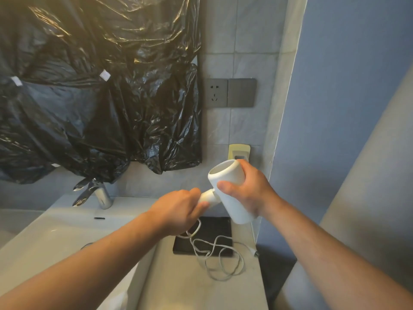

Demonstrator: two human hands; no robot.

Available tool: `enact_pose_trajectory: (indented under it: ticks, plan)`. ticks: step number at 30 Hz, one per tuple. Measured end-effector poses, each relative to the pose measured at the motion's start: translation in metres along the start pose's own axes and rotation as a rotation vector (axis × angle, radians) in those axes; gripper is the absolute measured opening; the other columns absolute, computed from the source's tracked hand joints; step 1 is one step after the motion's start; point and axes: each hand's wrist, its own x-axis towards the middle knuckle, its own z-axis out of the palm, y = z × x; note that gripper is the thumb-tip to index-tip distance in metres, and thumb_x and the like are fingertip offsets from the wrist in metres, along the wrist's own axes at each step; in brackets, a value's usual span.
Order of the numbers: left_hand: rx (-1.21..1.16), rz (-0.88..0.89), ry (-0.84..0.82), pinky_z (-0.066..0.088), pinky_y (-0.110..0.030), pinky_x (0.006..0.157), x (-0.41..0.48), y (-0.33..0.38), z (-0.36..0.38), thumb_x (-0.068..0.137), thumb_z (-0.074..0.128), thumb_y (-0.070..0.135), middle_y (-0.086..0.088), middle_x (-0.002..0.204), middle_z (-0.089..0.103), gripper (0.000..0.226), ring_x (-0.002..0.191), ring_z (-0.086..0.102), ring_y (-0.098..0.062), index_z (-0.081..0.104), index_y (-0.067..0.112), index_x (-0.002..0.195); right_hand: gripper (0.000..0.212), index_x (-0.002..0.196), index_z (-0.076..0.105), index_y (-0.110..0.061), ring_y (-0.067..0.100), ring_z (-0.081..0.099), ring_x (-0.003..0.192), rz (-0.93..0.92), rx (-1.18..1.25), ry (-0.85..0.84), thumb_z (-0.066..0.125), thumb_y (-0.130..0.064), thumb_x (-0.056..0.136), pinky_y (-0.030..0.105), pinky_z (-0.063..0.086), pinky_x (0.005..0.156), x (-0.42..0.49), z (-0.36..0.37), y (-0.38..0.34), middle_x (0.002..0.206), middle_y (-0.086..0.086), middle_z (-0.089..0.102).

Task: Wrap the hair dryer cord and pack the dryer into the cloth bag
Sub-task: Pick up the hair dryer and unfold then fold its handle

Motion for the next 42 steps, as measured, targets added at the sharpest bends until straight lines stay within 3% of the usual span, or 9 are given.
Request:
enact_pose_trajectory:
  ticks: [9, 14, 16, 19, 25, 29, 34, 38, 42]
  plan:
    - [-0.399, -0.173, 0.213, 0.045, -0.044, 0.074, -0.013, 0.007, -0.005, 0.100, 0.029, 0.055, 0.006, 0.077, 0.051, 0.038, 0.080, 0.055, -0.026, 0.038, 0.028, 0.075, 0.065, 0.116, 0.056, -0.027, 0.019, 0.063, 0.107, 0.057, 0.230, -0.121, 0.074, -0.051, 0.058, 0.033, 0.055, 0.087, -0.008, -0.024, -0.002, 0.114, 0.000, 0.065]
    - [-0.615, -0.193, 0.063, 0.051, -0.045, 0.092, -0.016, 0.016, -0.012, 0.095, 0.045, 0.057, 0.006, 0.107, 0.062, 0.035, 0.100, 0.061, -0.015, 0.052, 0.027, 0.111, 0.072, 0.123, 0.057, -0.010, 0.033, 0.061, 0.115, 0.020, 0.566, -0.112, 0.081, -0.027, 0.057, 0.054, 0.053, 0.092, -0.008, -0.025, -0.015, 0.120, 0.018, 0.062]
    - [-0.785, -0.174, 0.179, 0.052, -0.039, 0.097, -0.017, 0.015, -0.024, 0.076, 0.062, 0.063, 0.007, 0.119, 0.063, 0.062, 0.110, 0.061, -0.009, 0.051, 0.026, 0.124, 0.063, 0.118, 0.063, -0.010, 0.031, 0.065, 0.109, -0.042, 0.542, -0.119, 0.081, -0.022, 0.060, 0.048, 0.056, 0.089, -0.005, -0.029, -0.028, 0.116, 0.016, 0.067]
    - [-0.964, -0.143, 0.420, 0.054, -0.017, 0.081, -0.020, 0.010, -0.054, 0.055, 0.078, 0.052, 0.009, 0.118, 0.065, 0.080, 0.105, 0.064, -0.002, 0.054, 0.025, 0.126, 0.049, 0.112, 0.069, -0.014, 0.020, 0.068, 0.096, -0.105, 0.420, -0.173, 0.077, -0.017, 0.064, 0.036, 0.057, 0.081, -0.003, -0.035, -0.045, 0.106, 0.007, 0.073]
    - [-0.986, -0.138, 0.253, 0.056, -0.021, 0.069, -0.026, 0.004, -0.096, 0.050, 0.090, 0.035, -0.003, 0.107, 0.070, 0.077, 0.092, 0.068, -0.014, 0.064, 0.020, 0.120, 0.059, 0.118, 0.067, -0.014, 0.018, 0.066, 0.094, -0.194, 0.251, -0.177, 0.085, -0.023, 0.062, 0.041, 0.055, 0.088, -0.002, -0.028, -0.074, 0.110, 0.011, 0.073]
    - [-1.027, -0.196, 0.404, 0.057, -0.029, 0.065, -0.034, -0.002, -0.100, 0.050, 0.088, 0.034, -0.003, 0.094, 0.075, 0.057, 0.081, 0.070, -0.015, 0.075, 0.021, 0.103, 0.075, 0.138, 0.048, -0.011, 0.014, 0.062, 0.114, -0.142, 0.340, -0.086, 0.079, -0.028, 0.072, 0.036, 0.051, 0.098, -0.003, -0.016, -0.079, 0.121, 0.003, 0.065]
    - [-1.265, -0.337, 0.545, 0.059, -0.038, 0.072, -0.044, -0.023, -0.092, 0.052, 0.084, 0.043, -0.018, 0.110, 0.072, 0.066, 0.093, 0.072, -0.032, 0.072, 0.011, 0.109, 0.016, 0.106, 0.068, -0.019, 0.012, 0.065, 0.106, -0.058, 0.132, 0.060, 0.065, -0.019, 0.090, 0.020, 0.046, 0.091, -0.017, -0.018, -0.042, 0.104, -0.005, 0.070]
    - [-1.465, -0.426, 0.621, 0.058, -0.037, 0.069, -0.050, -0.029, -0.084, 0.052, 0.083, 0.043, -0.018, 0.111, 0.069, 0.076, 0.083, 0.072, -0.025, 0.066, 0.003, 0.114, 0.013, 0.102, 0.071, -0.016, 0.005, 0.064, 0.091, -0.015, 0.138, -0.084, 0.061, -0.015, 0.092, 0.011, 0.046, 0.082, -0.031, -0.010, -0.025, 0.094, -0.009, 0.072]
    - [-1.584, -0.478, 0.679, 0.059, -0.044, 0.077, -0.053, -0.021, -0.075, 0.067, 0.079, 0.038, -0.019, 0.120, 0.064, 0.072, 0.093, 0.069, -0.029, 0.059, -0.001, 0.124, 0.018, 0.106, 0.065, -0.025, 0.016, 0.065, 0.098, -0.011, 0.139, -0.005, 0.067, -0.023, 0.088, 0.029, 0.049, 0.090, -0.029, 0.002, -0.019, 0.102, -0.002, 0.070]
